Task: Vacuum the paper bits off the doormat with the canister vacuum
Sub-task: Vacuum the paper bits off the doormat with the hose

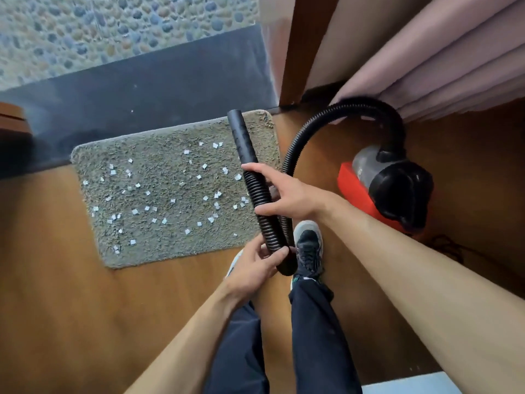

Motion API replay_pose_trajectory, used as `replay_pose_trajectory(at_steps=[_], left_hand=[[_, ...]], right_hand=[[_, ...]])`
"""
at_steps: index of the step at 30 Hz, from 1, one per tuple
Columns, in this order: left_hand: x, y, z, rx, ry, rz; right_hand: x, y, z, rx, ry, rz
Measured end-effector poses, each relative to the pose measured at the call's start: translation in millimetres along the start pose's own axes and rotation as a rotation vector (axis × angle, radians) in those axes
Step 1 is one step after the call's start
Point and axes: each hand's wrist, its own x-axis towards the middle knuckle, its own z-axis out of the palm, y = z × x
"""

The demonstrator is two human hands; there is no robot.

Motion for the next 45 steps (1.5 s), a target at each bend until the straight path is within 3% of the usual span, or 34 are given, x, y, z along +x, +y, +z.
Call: replay_pose_trajectory(at_steps=[4,17,26,35,40,45], left_hand=[[0.3,-9.9,7.5,0.045,0.103,0.108],[10.4,-31.4,20.6,-0.249,0.203,0.184],[15.1,-48.5,20.2,-0.319,0.137,0.111],[14.9,-70.8,19.6,-0.368,0.093,0.047],[4.8,-67.9,20.7,-0.311,0.122,0.062],[-4.1,-59.9,6.2,-0.214,0.039,0.037]], right_hand=[[9.5,11.5,-3.4,0.126,-0.064,0.099],[33.2,48.5,-4.1,0.176,-0.106,0.375],[28.9,78.0,5.5,0.288,-0.092,0.536],[20.3,106.4,13.5,0.344,-0.064,0.574],[22.9,111.1,16.5,0.316,-0.036,0.544],[26.9,112.7,20.6,0.407,-0.053,0.597]])
